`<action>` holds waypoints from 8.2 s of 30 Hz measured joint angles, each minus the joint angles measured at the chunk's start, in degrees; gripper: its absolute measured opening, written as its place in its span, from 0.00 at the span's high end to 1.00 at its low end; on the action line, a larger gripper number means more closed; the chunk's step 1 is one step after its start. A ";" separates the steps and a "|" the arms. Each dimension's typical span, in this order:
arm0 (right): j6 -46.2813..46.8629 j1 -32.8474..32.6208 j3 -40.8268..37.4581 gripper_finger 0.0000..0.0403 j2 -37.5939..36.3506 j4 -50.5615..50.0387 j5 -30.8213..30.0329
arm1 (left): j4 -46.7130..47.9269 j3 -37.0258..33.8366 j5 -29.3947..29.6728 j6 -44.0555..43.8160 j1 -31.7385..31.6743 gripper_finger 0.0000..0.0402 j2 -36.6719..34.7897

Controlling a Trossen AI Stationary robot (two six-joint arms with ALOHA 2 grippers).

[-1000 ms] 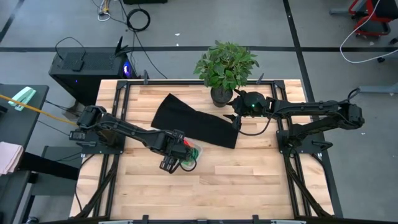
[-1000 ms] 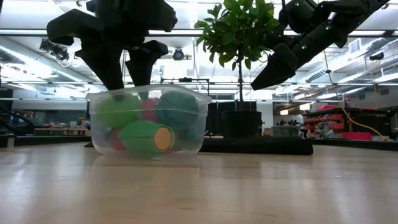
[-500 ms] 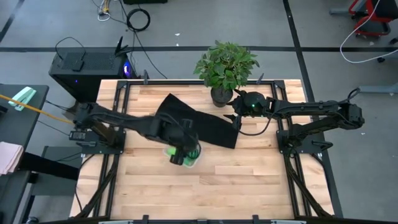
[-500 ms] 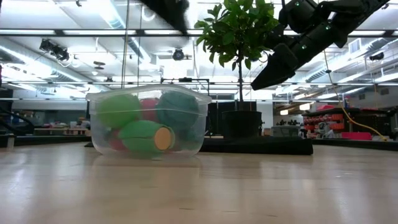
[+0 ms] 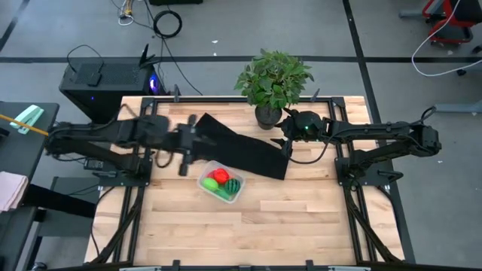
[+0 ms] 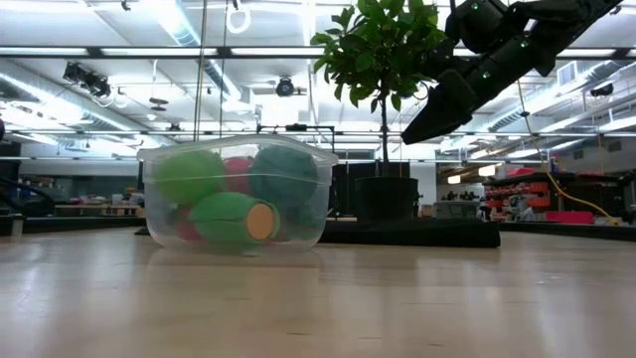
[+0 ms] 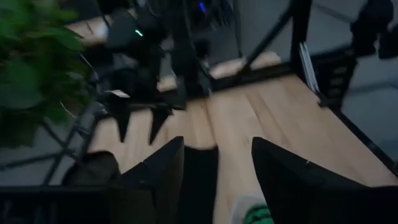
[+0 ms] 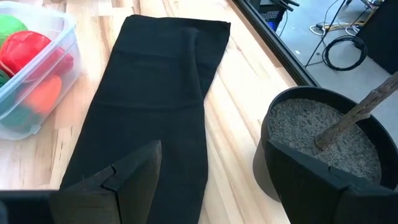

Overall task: Pick and placing Produce into tupperware
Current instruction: Return to Home Position

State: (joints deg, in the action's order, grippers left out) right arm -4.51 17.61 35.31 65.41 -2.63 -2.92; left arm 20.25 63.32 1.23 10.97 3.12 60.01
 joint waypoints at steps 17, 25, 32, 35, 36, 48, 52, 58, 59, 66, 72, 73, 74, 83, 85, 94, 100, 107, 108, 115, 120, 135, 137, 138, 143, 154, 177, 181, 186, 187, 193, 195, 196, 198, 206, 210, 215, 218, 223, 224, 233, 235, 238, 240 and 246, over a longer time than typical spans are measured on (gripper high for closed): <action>0.50 0.00 0.00 0.28 -0.02 1.92 0.00 | -23.29 -42.33 9.27 -4.31 -3.58 0.54 -38.24; 1.38 0.00 0.00 0.28 -0.02 2.11 0.00 | -22.57 -51.09 9.53 -6.74 -3.98 0.67 -48.52; 3.06 0.00 0.00 0.28 -0.02 2.72 0.00 | -21.94 -53.69 8.67 -6.25 -3.98 0.96 -51.84; 3.06 0.00 0.00 0.28 -0.02 3.31 0.00 | -21.62 -54.44 8.39 -6.28 -3.98 0.97 -52.67; 3.08 0.00 0.00 0.28 -0.02 3.65 0.00 | -21.14 -54.67 8.39 -6.26 -3.98 0.97 -52.81; 3.46 0.00 0.00 0.28 -0.02 4.50 0.01 | -16.42 -54.91 9.01 -6.36 -3.98 0.99 -52.73; 3.50 0.00 0.00 0.28 -0.02 4.57 0.00 | -16.59 -54.91 7.58 -5.52 -4.09 0.99 -53.22; 3.59 0.00 0.00 0.28 -0.02 5.14 0.00 | -16.44 -54.95 2.58 -6.20 -4.23 0.99 -56.47; 3.61 0.00 0.00 0.28 -0.02 5.34 0.00 | -16.50 -55.32 2.54 -6.20 -4.24 0.99 -57.35; 4.84 -0.13 0.00 0.28 -0.02 6.14 0.00 | -21.48 -60.37 2.35 -6.89 -4.31 1.00 -59.36; 5.63 -0.13 0.00 0.28 -0.02 6.50 0.02 | -21.18 -61.75 3.02 -6.01 -4.31 1.00 -59.81; 5.97 -0.13 0.00 0.28 -0.02 6.52 0.02 | -21.87 -62.36 2.86 -6.33 -4.31 1.00 -59.73; 6.08 -0.11 0.00 0.28 -0.02 6.58 0.02 | -22.49 -62.77 2.84 -6.77 -4.31 1.00 -59.70; 4.68 -0.15 0.00 0.28 -0.12 9.46 3.21 | -22.28 -62.80 4.43 -8.08 -5.46 0.96 -59.63; 5.12 -0.16 0.00 0.28 -1.23 10.11 7.64 | -22.25 -62.80 4.61 -8.36 -6.21 0.95 -59.65; 7.54 -6.34 0.00 0.29 -18.18 3.19 14.80 | -22.04 -62.83 4.98 -10.00 -10.16 0.93 -59.65; 9.96 -18.59 -1.70 0.30 -30.21 -2.76 6.83 | -22.15 -62.85 5.12 -10.39 -12.04 0.96 -59.65; 10.70 -32.98 -9.14 0.31 -36.65 -3.33 -9.66 | -22.79 -62.87 5.16 -10.50 -12.70 0.97 -59.65; 11.14 -33.97 -9.69 0.31 -37.10 -3.25 -11.03 | -22.90 -62.87 5.16 -10.50 -12.70 0.96 -59.65; 10.30 -38.64 -12.08 0.31 -40.58 -4.88 -11.83 | -23.07 -62.89 5.33 -10.44 -12.70 0.95 -59.65; 7.50 -40.88 -13.94 0.31 -48.76 -8.23 -12.21 | -23.02 -62.89 5.29 -12.22 -12.70 0.98 -59.65; -0.17 -38.08 -23.81 0.32 -64.85 -5.92 -25.77 | -22.99 -62.89 5.16 -11.82 -12.70 0.97 -59.65; -0.65 -36.51 -23.84 0.33 -64.82 -5.47 -25.36 | -22.86 -62.89 5.09 -12.02 -12.70 0.98 -59.64; -1.31 -35.54 -23.77 0.33 -64.87 -5.24 -25.17 | -22.88 -62.89 5.14 -12.05 -12.70 0.99 -59.65; -0.16 -29.41 -23.74 0.35 -64.71 -2.10 -18.95 | -22.78 -62.89 5.12 -11.86 -12.70 0.96 -59.65; 11.62 -21.36 -29.09 0.36 -59.78 -1.16 -5.77 | -22.67 -62.89 5.09 -11.79 -12.70 0.98 -59.65; 4.34 -21.09 -28.08 0.99 -59.14 -2.25 -2.99 | -22.00 -62.89 -1.78 -10.49 -12.63 0.99 -59.65; 3.89 -21.09 -28.24 0.99 -59.14 -2.07 -3.15 | -21.62 -62.89 -3.20 -10.57 -12.63 0.99 -59.65; 3.15 -21.09 -28.24 0.99 -59.14 -2.93 -3.23 | -21.56 -62.89 -3.72 -10.45 -12.61 1.00 -59.65; 2.99 -21.09 -28.24 0.99 -59.17 -3.28 -3.53 | -21.55 -62.89 -3.81 -10.32 -12.61 1.00 -59.64; 3.45 -21.07 -28.35 1.00 -60.87 -5.80 -6.30 | -21.47 -62.89 -3.93 -10.35 -12.61 1.00 -59.61; 3.51 -21.07 -28.33 1.00 -62.45 -6.41 -6.36 | -21.49 -62.89 -3.99 -10.35 -12.61 1.00 -59.61; 3.95 -21.07 -28.33 1.00 -63.66 -7.68 -6.44 | -21.48 -62.89 -4.00 -10.36 -12.61 1.00 -59.59; 4.77 -21.11 -28.77 1.00 -65.40 -7.91 -6.14 | -21.47 -62.89 -4.02 -10.63 -12.61 1.00 -59.35; 4.67 -21.22 -34.86 1.00 -65.37 4.47 -2.58 | -21.44 -62.89 -4.15 -11.88 -12.63 1.00 -56.53; 4.50 -21.11 -34.73 1.00 -65.11 4.15 -1.51 | -21.44 -62.91 -4.24 -12.12 -12.63 1.00 -55.38; 4.30 -21.09 -34.71 1.00 -64.69 4.35 -1.70 | -21.95 -62.91 -5.55 -11.78 -12.63 1.00 -55.50; 3.82 -21.09 -34.71 1.00 -64.61 4.23 -1.73 | -22.34 -62.93 -7.92 -11.64 -12.59 1.00 -55.50; 4.25 -21.09 -34.71 1.00 -64.54 4.32 -1.73 | -22.51 -62.93 -8.55 -11.44 -12.65 1.00 -55.52; 4.24 -21.09 -34.71 1.00 -64.38 4.32 -1.73 | -22.67 -62.93 -8.58 -11.40 -12.63 1.00 -55.52; 4.46 -21.09 -34.71 1.00 -64.22 4.26 -1.73 | -24.08 -62.96 -8.52 -12.05 -12.48 1.00 -55.52; 4.44 -21.09 -34.71 1.00 -64.16 4.28 -1.73 | -24.15 -62.96 -8.46 -13.13 -11.97 1.00 -55.52; 4.44 -21.07 -34.71 1.00 -63.73 4.24 -1.73 | -24.58 -62.96 -8.22 -13.44 -9.82 1.00 -55.52; 4.56 -21.09 -34.71 1.00 -63.35 4.20 -1.73 | -25.61 -62.96 -6.71 -12.98 -7.74 1.00 -55.52; 4.75 -21.07 -34.71 1.00 -62.36 4.38 -3.21 | -25.26 -62.96 -0.72 -8.97 -3.56 1.00 -55.52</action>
State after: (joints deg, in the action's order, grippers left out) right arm 0.24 -3.46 0.60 3.05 1.75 -6.13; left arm -5.01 0.36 0.52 2.00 -0.44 4.49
